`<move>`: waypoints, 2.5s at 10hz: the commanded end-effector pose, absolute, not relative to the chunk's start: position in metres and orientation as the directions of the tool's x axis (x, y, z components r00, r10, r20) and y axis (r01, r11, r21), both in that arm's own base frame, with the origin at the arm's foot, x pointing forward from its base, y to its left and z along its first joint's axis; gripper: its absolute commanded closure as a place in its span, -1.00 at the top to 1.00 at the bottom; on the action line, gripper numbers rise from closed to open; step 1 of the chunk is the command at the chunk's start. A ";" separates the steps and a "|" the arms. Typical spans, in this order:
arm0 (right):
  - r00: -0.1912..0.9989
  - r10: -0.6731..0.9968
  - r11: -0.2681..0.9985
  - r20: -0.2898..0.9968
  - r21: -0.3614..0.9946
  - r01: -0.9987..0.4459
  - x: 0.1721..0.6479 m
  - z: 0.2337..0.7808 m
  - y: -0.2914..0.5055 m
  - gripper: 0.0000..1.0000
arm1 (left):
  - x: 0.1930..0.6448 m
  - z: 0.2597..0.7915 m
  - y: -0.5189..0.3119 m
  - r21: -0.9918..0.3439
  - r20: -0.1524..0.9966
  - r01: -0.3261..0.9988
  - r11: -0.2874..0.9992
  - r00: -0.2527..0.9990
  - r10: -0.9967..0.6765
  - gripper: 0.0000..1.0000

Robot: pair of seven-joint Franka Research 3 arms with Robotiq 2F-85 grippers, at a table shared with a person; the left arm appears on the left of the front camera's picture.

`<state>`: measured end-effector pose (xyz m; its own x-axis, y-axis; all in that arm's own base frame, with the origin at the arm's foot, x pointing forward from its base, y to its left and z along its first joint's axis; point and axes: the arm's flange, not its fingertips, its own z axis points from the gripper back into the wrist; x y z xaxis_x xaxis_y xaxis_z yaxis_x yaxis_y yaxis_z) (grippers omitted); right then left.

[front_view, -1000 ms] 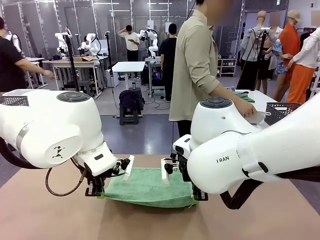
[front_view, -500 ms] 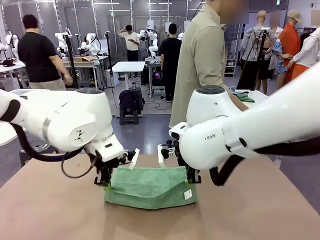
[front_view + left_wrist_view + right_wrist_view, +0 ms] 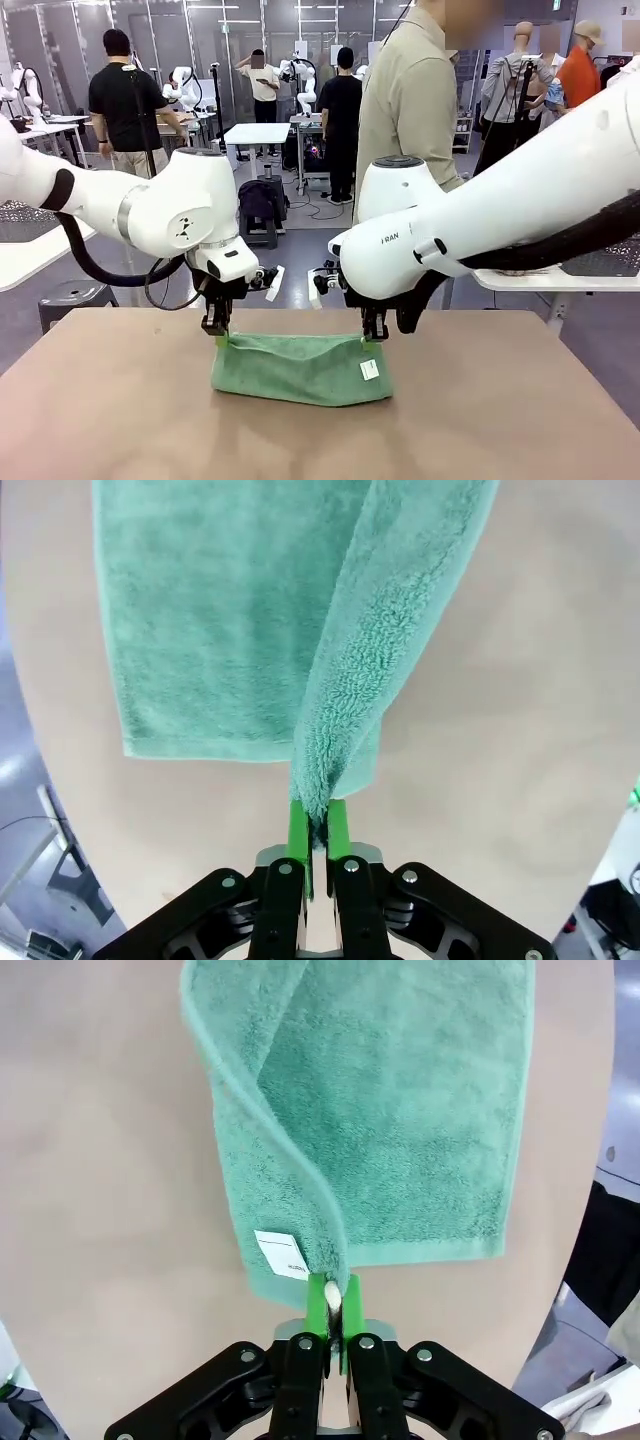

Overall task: Fold the towels and place them in the basket.
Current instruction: When a person lays out a Towel with hook on the table, fold it in half twice.

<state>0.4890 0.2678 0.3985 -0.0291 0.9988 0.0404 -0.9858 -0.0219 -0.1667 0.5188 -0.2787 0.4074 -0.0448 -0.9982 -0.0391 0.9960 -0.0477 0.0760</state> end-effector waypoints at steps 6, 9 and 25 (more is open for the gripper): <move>-0.035 0.997 -0.021 0.065 -0.208 -0.978 0.550 0.390 0.267 -0.87 | 0.577 0.388 -0.286 0.044 -0.047 0.999 0.027 0.029 -0.998 -0.82; -0.006 1.000 0.001 0.030 -0.236 -0.972 0.570 0.381 0.270 -0.87 | 0.596 0.384 -0.288 0.055 -0.051 0.996 0.076 0.079 -0.996 -0.82; -0.001 0.999 0.013 0.041 -0.350 -0.937 0.599 0.355 0.261 0.06 | 0.621 0.351 -0.267 0.264 -0.016 0.927 0.269 0.283 -0.959 0.05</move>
